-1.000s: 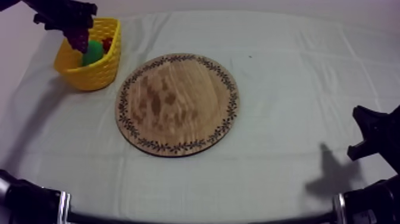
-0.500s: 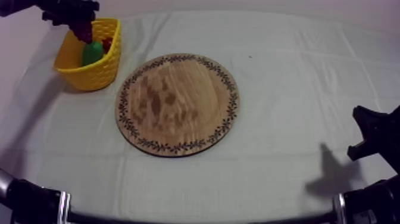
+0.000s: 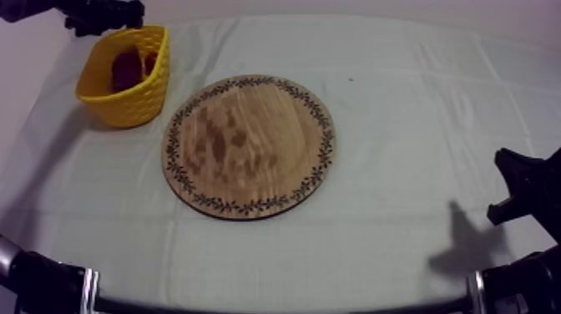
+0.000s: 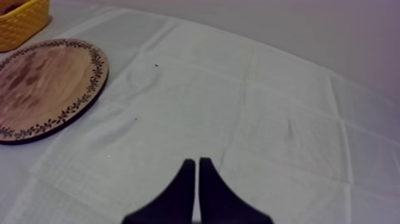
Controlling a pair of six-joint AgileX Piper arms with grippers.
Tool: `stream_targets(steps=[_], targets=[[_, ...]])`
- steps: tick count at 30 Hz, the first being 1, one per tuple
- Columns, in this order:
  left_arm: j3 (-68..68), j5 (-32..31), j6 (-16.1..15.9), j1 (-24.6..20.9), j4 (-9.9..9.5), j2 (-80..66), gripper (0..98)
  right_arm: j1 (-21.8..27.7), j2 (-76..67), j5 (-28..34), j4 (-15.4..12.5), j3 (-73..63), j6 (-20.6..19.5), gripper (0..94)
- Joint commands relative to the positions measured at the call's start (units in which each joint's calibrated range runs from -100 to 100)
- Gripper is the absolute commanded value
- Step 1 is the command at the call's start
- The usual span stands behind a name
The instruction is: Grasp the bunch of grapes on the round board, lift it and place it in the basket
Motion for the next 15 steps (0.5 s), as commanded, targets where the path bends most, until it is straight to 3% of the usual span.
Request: stream_targets(steps=[1,6,15], targets=[[-0.2,0.7,-0.4,0.0,0.21,0.0,94.5,0.0,0.0,0.0,0.0,0.0,0.0,0.4],[0.4,1.7,-0.7,0.2,0.43,-1.2,90.8,0.0,0.0,0.0,0.0,0.0,0.0,0.4],[6.1,3.0,-1.1,0.7,0.18,-10.0,45.2,0.0,0.0,0.0,0.0,0.0,0.0,0.4]])
